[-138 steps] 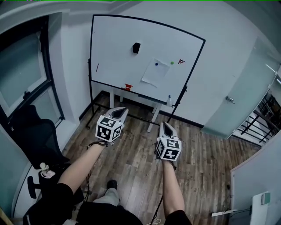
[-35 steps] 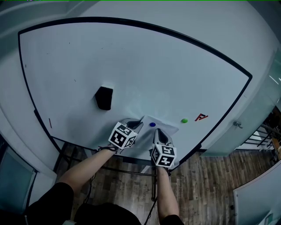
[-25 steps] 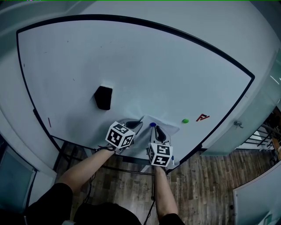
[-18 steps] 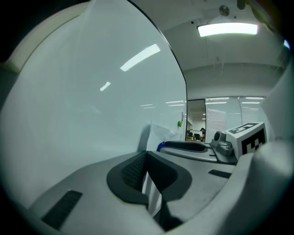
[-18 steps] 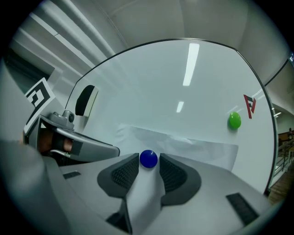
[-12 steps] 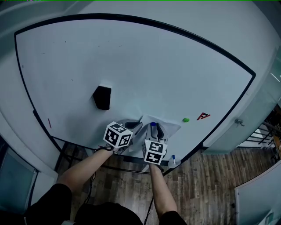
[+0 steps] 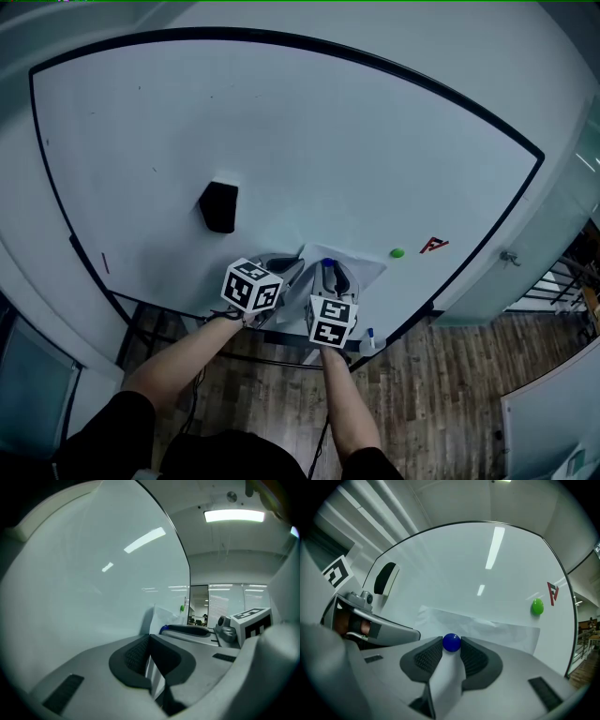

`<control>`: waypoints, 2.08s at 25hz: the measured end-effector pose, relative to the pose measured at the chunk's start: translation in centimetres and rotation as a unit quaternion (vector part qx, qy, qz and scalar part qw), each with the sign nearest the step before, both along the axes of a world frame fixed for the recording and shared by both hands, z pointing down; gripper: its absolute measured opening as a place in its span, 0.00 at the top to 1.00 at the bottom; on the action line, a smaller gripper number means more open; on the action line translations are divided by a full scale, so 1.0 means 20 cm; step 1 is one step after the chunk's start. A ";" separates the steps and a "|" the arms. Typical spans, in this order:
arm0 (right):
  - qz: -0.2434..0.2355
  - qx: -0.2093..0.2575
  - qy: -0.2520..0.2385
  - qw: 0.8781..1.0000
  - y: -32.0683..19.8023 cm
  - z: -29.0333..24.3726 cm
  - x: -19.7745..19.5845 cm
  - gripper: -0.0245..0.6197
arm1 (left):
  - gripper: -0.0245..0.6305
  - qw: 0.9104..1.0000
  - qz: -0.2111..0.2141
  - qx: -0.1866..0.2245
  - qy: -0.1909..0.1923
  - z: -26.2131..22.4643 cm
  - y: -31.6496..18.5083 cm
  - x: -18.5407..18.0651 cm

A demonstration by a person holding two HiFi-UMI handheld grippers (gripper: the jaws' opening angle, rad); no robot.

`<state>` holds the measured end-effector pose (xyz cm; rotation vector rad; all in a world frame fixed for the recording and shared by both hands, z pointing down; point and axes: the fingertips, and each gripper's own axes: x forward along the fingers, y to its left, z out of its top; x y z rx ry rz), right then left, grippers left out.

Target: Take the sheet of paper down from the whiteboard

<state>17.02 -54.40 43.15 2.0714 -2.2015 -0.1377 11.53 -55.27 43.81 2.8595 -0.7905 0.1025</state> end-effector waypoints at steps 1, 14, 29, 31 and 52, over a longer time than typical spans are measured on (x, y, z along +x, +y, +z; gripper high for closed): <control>-0.001 0.000 0.001 1.000 0.00 0.00 0.00 0.76 | 0.93 1.000 -0.001 0.000 0.001 0.00 0.00 0.00; 0.008 -0.009 0.013 1.000 0.01 0.04 0.05 0.76 | 0.93 1.000 -0.007 0.002 0.005 -0.01 0.00 -0.03; 0.008 -0.013 0.012 1.000 0.01 0.05 0.07 0.76 | 0.93 1.000 -0.029 0.003 0.011 -0.02 -0.03 -0.15; 0.009 -0.013 0.013 1.000 0.01 0.05 0.08 0.76 | 0.93 0.999 -0.031 0.003 0.010 -0.01 -0.02 -0.16; 0.006 -0.022 -0.004 1.000 0.02 0.07 0.12 0.76 | 0.93 0.998 -0.069 0.002 0.003 0.03 0.01 -0.31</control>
